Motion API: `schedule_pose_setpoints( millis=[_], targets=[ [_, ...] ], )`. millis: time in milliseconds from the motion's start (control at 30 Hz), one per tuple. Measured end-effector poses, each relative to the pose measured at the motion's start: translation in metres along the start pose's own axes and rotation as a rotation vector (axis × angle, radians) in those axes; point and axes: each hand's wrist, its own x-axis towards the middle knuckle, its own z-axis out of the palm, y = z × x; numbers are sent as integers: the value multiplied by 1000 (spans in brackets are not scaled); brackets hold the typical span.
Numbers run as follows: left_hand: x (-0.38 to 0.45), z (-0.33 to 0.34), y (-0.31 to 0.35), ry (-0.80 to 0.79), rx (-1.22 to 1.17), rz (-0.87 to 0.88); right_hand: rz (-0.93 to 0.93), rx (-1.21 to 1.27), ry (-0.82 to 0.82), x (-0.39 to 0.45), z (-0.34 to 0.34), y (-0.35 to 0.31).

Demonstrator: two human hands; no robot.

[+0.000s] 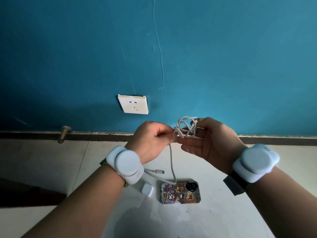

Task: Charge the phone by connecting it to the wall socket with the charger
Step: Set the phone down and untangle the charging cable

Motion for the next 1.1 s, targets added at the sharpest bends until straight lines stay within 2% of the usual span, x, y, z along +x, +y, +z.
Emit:
schedule_pose_setpoints(
  millis=[133, 267, 400, 500, 667, 833, 1000, 1100],
  targets=[
    [1, -1, -4, 19, 30, -4, -57, -99, 37, -1, 0, 1],
    [3, -2, -5, 50, -132, -122, -131, -131, 96, 0, 2, 2],
    [2, -3, -6, -29, -239, -250, -194, -65, 114, -1, 2, -3],
    [0, -2, -6, -52, -258, -283, -186, -47, 102, -1, 2, -4],
    [3, -4, -6, 28, -285, -175, -153, -145, 123, 1, 2, 1],
    [4, -2, -11, 77, -137, -73, -126, -285, 120, 2, 3, 7],
    [4, 1, -4, 109, -146, -162, -233, -388, 159, 2, 4, 8],
    [1, 3, 0, -1, -269, -80, -257, -463, 131, 2, 6, 12]
  ],
)
